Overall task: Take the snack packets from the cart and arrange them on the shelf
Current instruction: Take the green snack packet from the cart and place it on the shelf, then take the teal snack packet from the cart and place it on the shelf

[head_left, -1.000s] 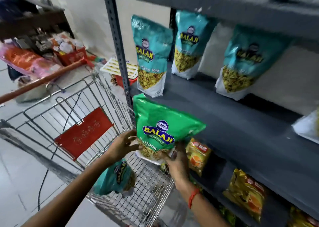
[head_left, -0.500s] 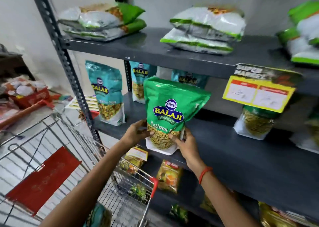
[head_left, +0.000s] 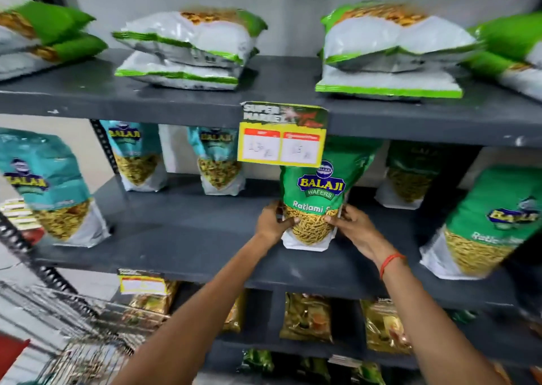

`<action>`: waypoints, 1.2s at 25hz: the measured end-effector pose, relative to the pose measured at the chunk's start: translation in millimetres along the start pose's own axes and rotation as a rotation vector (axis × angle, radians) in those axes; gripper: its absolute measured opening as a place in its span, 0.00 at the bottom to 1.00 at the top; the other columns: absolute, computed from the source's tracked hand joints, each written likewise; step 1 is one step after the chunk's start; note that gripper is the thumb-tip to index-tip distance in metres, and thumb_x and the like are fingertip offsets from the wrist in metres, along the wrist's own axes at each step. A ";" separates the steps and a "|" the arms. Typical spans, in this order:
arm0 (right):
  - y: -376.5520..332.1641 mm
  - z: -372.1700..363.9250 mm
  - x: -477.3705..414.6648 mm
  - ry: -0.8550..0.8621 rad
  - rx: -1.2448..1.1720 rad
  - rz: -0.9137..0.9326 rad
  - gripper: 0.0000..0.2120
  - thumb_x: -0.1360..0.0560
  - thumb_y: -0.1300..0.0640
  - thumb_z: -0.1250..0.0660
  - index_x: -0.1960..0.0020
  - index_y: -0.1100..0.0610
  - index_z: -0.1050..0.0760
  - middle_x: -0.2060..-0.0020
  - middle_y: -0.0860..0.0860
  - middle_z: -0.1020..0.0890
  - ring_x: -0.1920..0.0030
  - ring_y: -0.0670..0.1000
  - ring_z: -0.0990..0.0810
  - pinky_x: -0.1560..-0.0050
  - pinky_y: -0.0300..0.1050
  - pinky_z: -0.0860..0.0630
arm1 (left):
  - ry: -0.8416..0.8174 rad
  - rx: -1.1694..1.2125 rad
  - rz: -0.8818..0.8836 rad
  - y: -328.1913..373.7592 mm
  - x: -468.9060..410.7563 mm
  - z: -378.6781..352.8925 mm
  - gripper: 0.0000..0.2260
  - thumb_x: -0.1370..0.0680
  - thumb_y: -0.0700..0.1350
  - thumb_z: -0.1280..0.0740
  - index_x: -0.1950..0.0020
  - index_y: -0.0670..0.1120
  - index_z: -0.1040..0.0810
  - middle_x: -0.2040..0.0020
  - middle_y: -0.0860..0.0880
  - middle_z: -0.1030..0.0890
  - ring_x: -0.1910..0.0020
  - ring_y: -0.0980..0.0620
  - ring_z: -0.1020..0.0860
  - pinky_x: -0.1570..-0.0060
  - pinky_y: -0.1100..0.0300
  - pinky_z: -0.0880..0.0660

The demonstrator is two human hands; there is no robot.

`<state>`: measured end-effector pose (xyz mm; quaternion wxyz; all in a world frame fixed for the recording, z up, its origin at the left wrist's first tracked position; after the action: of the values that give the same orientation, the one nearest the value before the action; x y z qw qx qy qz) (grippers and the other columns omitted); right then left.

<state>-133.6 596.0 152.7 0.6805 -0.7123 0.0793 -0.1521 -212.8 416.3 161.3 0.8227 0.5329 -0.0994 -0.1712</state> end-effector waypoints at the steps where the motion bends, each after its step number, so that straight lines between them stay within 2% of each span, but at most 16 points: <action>1: 0.2 19.0 -1.3 0.022 -0.019 -0.012 0.15 0.26 0.73 0.34 0.42 0.61 0.25 0.41 0.59 0.21 0.49 0.49 0.20 0.57 0.30 0.19 | -0.016 0.000 -0.010 7.2 -4.5 -17.8 0.23 0.30 0.41 0.26 0.38 0.36 0.28 0.43 0.35 0.20 0.44 0.39 0.21 0.46 0.50 0.24; 3: 0.4 49.3 -5.0 0.055 -0.043 -0.027 0.17 0.26 0.74 0.35 0.38 0.65 0.27 0.38 0.62 0.22 0.41 0.55 0.23 0.43 0.43 0.22 | -0.038 0.007 -0.021 17.6 -14.7 -47.9 0.22 0.30 0.41 0.26 0.39 0.36 0.27 0.43 0.35 0.20 0.45 0.39 0.21 0.46 0.51 0.24; 5: 0.6 60.6 -9.3 0.072 -0.050 -0.035 0.22 0.25 0.76 0.38 0.32 0.70 0.33 0.34 0.66 0.26 0.39 0.56 0.26 0.32 0.54 0.30 | -0.031 -0.003 -0.015 18.7 -22.3 -62.9 0.22 0.29 0.42 0.26 0.39 0.36 0.28 0.42 0.35 0.21 0.44 0.40 0.21 0.45 0.51 0.24; 7: 1.6 64.5 -10.0 0.057 -0.081 -0.040 0.23 0.24 0.76 0.40 0.30 0.71 0.37 0.33 0.66 0.28 0.38 0.56 0.28 0.27 0.57 0.36 | -0.029 -0.038 -0.013 18.4 -27.6 -75.9 0.24 0.28 0.43 0.27 0.37 0.36 0.30 0.39 0.35 0.24 0.43 0.39 0.22 0.43 0.49 0.24; 10: 2.3 66.2 -3.9 0.092 -0.109 -0.014 0.25 0.24 0.74 0.39 0.28 0.68 0.39 0.32 0.64 0.29 0.37 0.54 0.28 0.27 0.55 0.35 | -0.036 -0.101 -0.015 19.2 -28.8 -84.6 0.26 0.27 0.45 0.29 0.34 0.37 0.32 0.36 0.35 0.26 0.40 0.38 0.25 0.41 0.48 0.26; 12: -3.0 62.8 12.8 0.266 -0.059 0.086 0.29 0.24 0.69 0.35 0.26 0.63 0.41 0.29 0.61 0.30 0.34 0.53 0.28 0.30 0.50 0.32 | -0.028 -0.138 -0.021 18.0 -19.5 -79.0 0.29 0.26 0.47 0.30 0.30 0.38 0.37 0.33 0.35 0.30 0.35 0.38 0.29 0.38 0.48 0.28; 14: -6.0 39.6 36.0 0.431 -0.023 0.209 0.34 0.24 0.65 0.33 0.23 0.60 0.47 0.25 0.55 0.35 0.30 0.45 0.31 0.29 0.41 0.33 | 0.032 -0.060 -0.037 11.5 6.2 -60.7 0.31 0.25 0.48 0.32 0.26 0.39 0.41 0.28 0.38 0.33 0.30 0.41 0.33 0.32 0.49 0.32; 16: 0.9 -4.8 57.6 0.493 0.026 0.293 0.35 0.22 0.62 0.34 0.22 0.59 0.49 0.24 0.51 0.40 0.29 0.36 0.35 0.30 0.30 0.38 | 0.130 0.109 -0.077 -3.3 46.5 -32.9 0.29 0.24 0.48 0.34 0.26 0.42 0.40 0.27 0.45 0.33 0.28 0.49 0.34 0.30 0.54 0.33; 18: 21.1 -72.1 67.6 0.386 0.021 0.290 0.33 0.22 0.60 0.36 0.22 0.59 0.48 0.24 0.51 0.41 0.25 0.40 0.40 0.27 0.32 0.42 | 0.285 0.213 -0.073 -37.9 93.5 5.6 0.25 0.23 0.49 0.35 0.28 0.47 0.37 0.30 0.52 0.30 0.30 0.57 0.32 0.32 0.62 0.33; 20: 45.9 -150.0 75.7 0.181 0.004 0.236 0.30 0.21 0.60 0.37 0.23 0.58 0.46 0.26 0.45 0.40 0.26 0.37 0.42 0.29 0.26 0.43 | 0.464 0.268 -0.018 -84.0 140.5 48.9 0.20 0.23 0.50 0.37 0.31 0.50 0.32 0.34 0.55 0.27 0.33 0.59 0.29 0.36 0.68 0.31; 21: 61.3 -189.7 81.0 0.071 0.012 0.205 0.30 0.21 0.61 0.37 0.23 0.58 0.46 0.26 0.44 0.40 0.27 0.37 0.42 0.29 0.25 0.43 | 0.558 0.274 0.033 -111.4 163.6 70.3 0.17 0.22 0.49 0.37 0.34 0.49 0.30 0.37 0.53 0.24 0.36 0.57 0.26 0.38 0.67 0.29; 23: 93.9 -261.8 96.6 -0.104 0.064 0.159 0.29 0.21 0.62 0.37 0.24 0.59 0.45 0.26 0.47 0.40 0.25 0.43 0.42 0.25 0.34 0.44 | 0.739 0.269 0.185 -169.6 209.7 109.0 0.11 0.22 0.47 0.38 0.40 0.47 0.28 0.43 0.47 0.22 0.42 0.51 0.23 0.41 0.61 0.27; 25: 128.2 -324.5 116.5 -0.271 0.123 0.131 0.29 0.22 0.64 0.36 0.25 0.58 0.44 0.25 0.50 0.40 0.24 0.48 0.42 0.25 0.41 0.45 | 0.900 0.258 0.388 -226.5 254.3 141.2 0.10 0.22 0.46 0.37 0.43 0.43 0.27 0.45 0.42 0.21 0.44 0.45 0.23 0.41 0.52 0.27; 28: 195.4 -414.1 146.7 -0.566 0.268 0.049 0.29 0.22 0.65 0.37 0.25 0.61 0.45 0.25 0.53 0.41 0.24 0.49 0.43 0.27 0.33 0.45 | 1.103 0.298 0.707 -306.1 323.3 176.8 0.13 0.22 0.44 0.36 0.43 0.36 0.28 0.45 0.36 0.23 0.43 0.41 0.25 0.40 0.47 0.29; 29: 220.7 -441.2 155.1 -0.663 0.331 0.006 0.30 0.21 0.65 0.37 0.24 0.63 0.46 0.24 0.55 0.42 0.24 0.50 0.44 0.26 0.32 0.45 | 1.137 0.327 0.817 -332.3 343.2 181.3 0.14 0.22 0.44 0.36 0.42 0.35 0.28 0.44 0.35 0.23 0.43 0.40 0.24 0.40 0.47 0.29; 30: 246.2 -466.4 162.4 -0.755 0.392 -0.046 0.30 0.21 0.65 0.38 0.24 0.64 0.47 0.23 0.57 0.44 0.23 0.52 0.44 0.23 0.37 0.45 | 1.150 0.381 0.919 -357.7 361.1 183.2 0.14 0.22 0.43 0.36 0.42 0.34 0.28 0.44 0.35 0.22 0.44 0.40 0.24 0.41 0.48 0.27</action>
<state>-109.0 88.0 -61.5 0.7807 -0.5768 -0.2219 0.0920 -6.4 -11.6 -95.9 0.6272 0.5762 0.1051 0.5134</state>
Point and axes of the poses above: each hand's wrist, its own x-axis away from the middle knuckle, its own z-axis out of the back of the hand, y = z × x, the point moved 8 cm from there along -x, towards the middle knuckle
